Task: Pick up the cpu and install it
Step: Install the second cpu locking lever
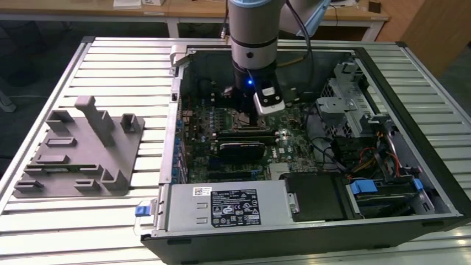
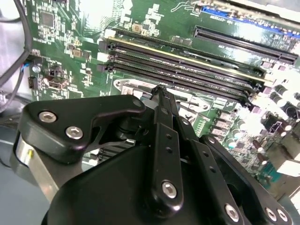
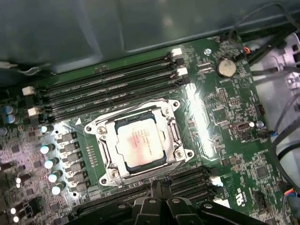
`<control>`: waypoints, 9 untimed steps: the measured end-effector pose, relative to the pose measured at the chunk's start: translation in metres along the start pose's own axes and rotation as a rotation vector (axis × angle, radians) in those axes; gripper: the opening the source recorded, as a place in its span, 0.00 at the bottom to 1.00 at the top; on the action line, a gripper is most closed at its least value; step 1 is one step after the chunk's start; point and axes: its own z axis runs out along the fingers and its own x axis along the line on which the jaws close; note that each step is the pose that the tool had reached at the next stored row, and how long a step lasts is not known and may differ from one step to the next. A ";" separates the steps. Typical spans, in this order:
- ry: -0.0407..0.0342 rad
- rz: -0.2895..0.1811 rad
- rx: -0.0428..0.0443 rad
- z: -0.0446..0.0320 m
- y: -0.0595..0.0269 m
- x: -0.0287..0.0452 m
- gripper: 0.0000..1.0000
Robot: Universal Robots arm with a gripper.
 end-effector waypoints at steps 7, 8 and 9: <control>0.0035 -0.066 -0.0061 0.0015 -0.0025 0.0011 0.11; 0.0037 -0.072 -0.0067 0.0019 -0.0034 0.0016 0.11; 0.0040 -0.077 -0.0072 0.0022 -0.0044 0.0022 0.11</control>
